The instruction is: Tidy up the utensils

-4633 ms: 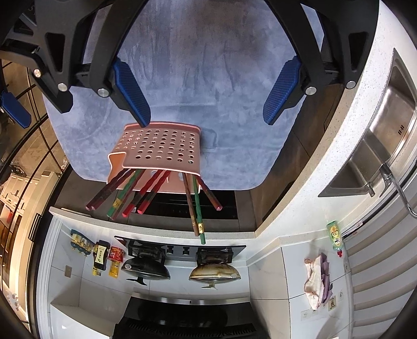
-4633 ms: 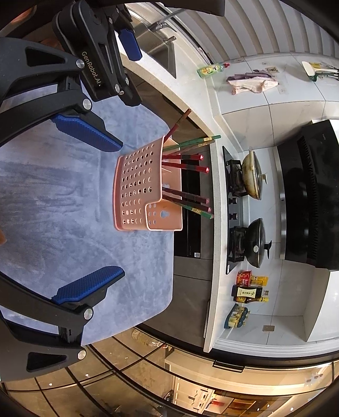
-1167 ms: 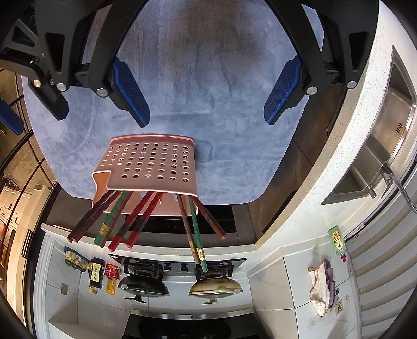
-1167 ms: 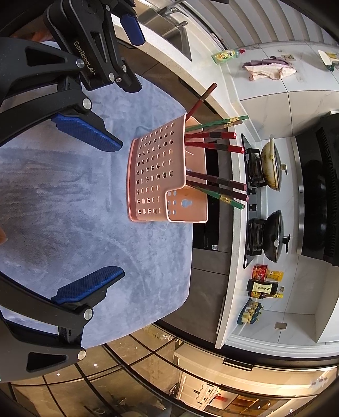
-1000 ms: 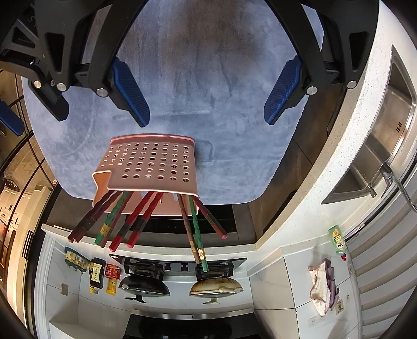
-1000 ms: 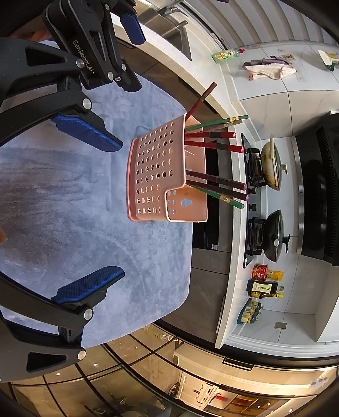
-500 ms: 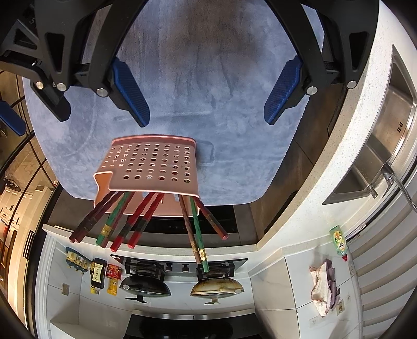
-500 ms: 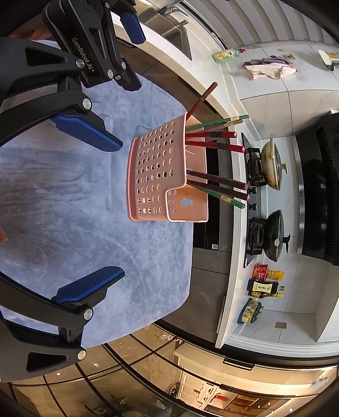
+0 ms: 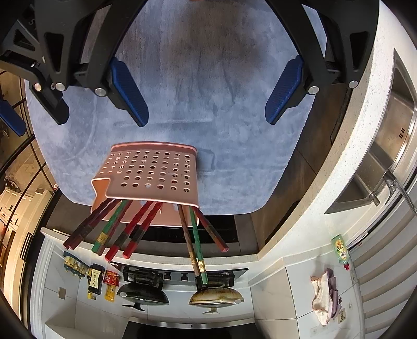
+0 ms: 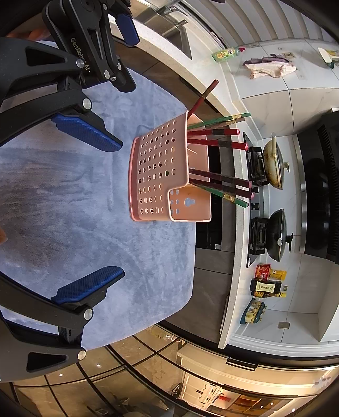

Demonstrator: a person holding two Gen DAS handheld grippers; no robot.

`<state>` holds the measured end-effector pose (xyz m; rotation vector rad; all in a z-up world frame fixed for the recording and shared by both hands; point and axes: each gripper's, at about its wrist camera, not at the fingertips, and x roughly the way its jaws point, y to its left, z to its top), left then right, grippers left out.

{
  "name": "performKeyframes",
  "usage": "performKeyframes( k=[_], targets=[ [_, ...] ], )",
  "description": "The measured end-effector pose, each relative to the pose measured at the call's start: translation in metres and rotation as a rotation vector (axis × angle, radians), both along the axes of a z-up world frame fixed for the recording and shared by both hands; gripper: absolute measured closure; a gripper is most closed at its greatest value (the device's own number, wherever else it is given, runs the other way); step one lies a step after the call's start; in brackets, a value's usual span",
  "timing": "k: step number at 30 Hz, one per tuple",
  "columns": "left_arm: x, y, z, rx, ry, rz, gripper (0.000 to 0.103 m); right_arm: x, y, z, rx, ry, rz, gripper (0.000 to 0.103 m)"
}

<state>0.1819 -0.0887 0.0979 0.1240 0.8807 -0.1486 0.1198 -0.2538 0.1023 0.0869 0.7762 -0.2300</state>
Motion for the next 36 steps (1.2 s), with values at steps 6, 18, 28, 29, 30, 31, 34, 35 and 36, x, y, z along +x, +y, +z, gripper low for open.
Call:
performKeyframes(
  k=[6,18,28,29,30,31,34,35,36],
  targets=[
    [0.0012,-0.0005,0.0006,0.005,-0.008,-0.002,0.014,-0.0002,-0.0004,-0.0002,0.0,0.0,0.0,0.017],
    [0.0033,-0.0028,-0.0002,0.004,0.001,-0.001,0.013,-0.0004,-0.0016,0.0004,0.0,0.0,-0.002,0.017],
    [0.0054,0.0002,-0.0047,-0.011,0.026,0.009,0.012,-0.0007,-0.0045,-0.0003,0.001,0.0,-0.005,0.017],
    [0.0055,0.0003,-0.005,-0.011,0.026,0.009,0.012,-0.0006,-0.0046,-0.0003,0.001,0.0,-0.005,0.017],
    [0.0054,0.0004,-0.0049,-0.009,0.024,0.007,0.012,-0.0005,-0.0047,-0.0003,0.001,0.0,-0.005,0.017],
    [0.0054,0.0005,-0.0047,-0.009,0.021,0.005,0.012,-0.0007,-0.0044,-0.0004,0.001,0.0,-0.005,0.017],
    [0.0056,0.0003,-0.0044,-0.01,0.016,0.001,0.012,-0.0006,-0.0043,-0.0004,0.001,0.0,-0.005,0.017],
    [0.0059,0.0002,-0.0043,-0.01,0.015,-0.001,0.012,-0.0004,-0.0047,-0.0004,0.001,0.001,-0.004,0.017],
    [0.0061,0.0001,-0.0042,-0.011,0.014,-0.003,0.012,-0.0006,-0.0051,-0.0007,0.001,0.001,-0.004,0.017]
  ],
)
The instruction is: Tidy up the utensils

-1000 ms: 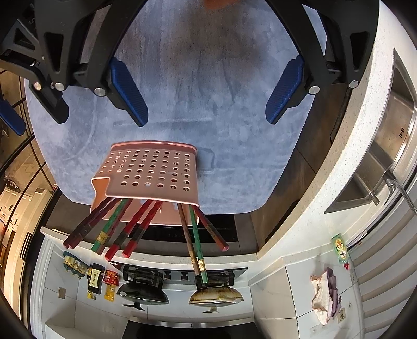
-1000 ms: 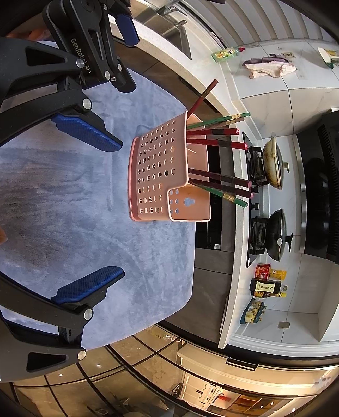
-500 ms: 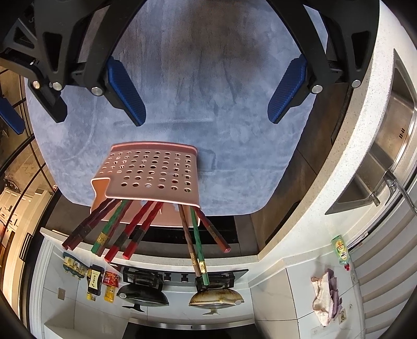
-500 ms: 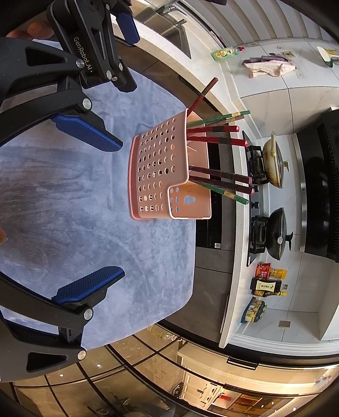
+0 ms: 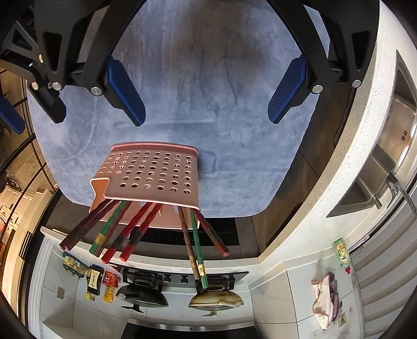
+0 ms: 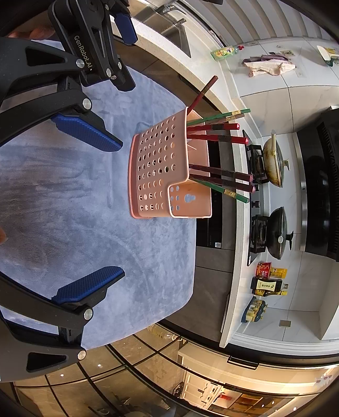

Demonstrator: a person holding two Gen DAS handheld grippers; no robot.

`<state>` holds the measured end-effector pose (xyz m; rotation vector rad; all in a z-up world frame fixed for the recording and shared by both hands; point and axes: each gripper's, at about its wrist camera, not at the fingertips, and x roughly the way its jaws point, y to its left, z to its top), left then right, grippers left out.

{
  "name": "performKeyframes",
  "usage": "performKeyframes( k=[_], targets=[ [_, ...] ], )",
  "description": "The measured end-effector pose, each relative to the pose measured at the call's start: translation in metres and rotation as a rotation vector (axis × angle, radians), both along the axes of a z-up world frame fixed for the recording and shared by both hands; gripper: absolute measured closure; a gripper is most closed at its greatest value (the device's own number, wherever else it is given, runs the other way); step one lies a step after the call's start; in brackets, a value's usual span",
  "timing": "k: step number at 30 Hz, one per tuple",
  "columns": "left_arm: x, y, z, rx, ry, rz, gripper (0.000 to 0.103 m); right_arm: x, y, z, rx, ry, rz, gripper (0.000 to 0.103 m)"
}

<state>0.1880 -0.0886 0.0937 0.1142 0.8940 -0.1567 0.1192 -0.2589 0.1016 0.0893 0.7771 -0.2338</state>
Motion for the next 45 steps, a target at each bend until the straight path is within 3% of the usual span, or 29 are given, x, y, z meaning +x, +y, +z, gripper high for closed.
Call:
performKeyframes(
  k=[45],
  targets=[
    [-0.01,-0.008,0.014,0.008,-0.064,0.001,0.012,-0.007,-0.007,0.004,0.003,-0.025,-0.026,0.017]
  ],
)
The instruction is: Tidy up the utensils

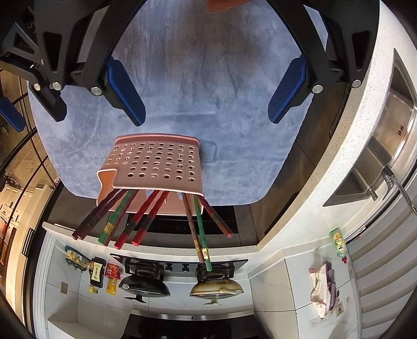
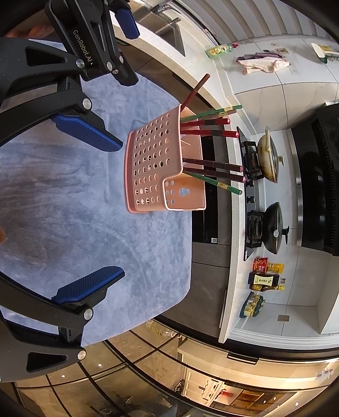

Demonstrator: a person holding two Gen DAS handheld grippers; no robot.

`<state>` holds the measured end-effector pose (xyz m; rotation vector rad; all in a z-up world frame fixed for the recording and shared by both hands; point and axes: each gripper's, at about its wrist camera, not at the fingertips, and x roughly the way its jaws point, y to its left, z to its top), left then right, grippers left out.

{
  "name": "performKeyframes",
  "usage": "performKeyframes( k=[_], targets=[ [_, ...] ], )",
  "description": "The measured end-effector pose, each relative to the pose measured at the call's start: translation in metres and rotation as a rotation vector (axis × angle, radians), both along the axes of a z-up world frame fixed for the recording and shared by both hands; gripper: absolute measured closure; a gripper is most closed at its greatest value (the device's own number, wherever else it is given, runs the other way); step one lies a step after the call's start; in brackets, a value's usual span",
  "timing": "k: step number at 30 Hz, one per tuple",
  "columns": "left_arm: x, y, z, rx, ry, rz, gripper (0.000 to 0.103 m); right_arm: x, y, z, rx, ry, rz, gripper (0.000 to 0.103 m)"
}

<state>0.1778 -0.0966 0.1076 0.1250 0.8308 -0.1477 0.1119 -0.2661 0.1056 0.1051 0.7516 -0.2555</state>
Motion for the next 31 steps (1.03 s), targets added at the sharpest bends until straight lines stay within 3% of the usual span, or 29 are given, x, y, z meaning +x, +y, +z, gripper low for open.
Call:
performKeyframes(
  k=[8,31],
  targets=[
    [0.001,0.0021,-0.0022,-0.002,0.018,0.002,0.007,-0.0004,-0.0001,0.0001,0.0,0.0,-0.002,0.017],
    [-0.0001,0.0033,-0.0088,-0.007,0.028,-0.001,0.007,-0.0007,-0.0012,-0.0006,-0.001,0.002,-0.003,0.017]
  ],
)
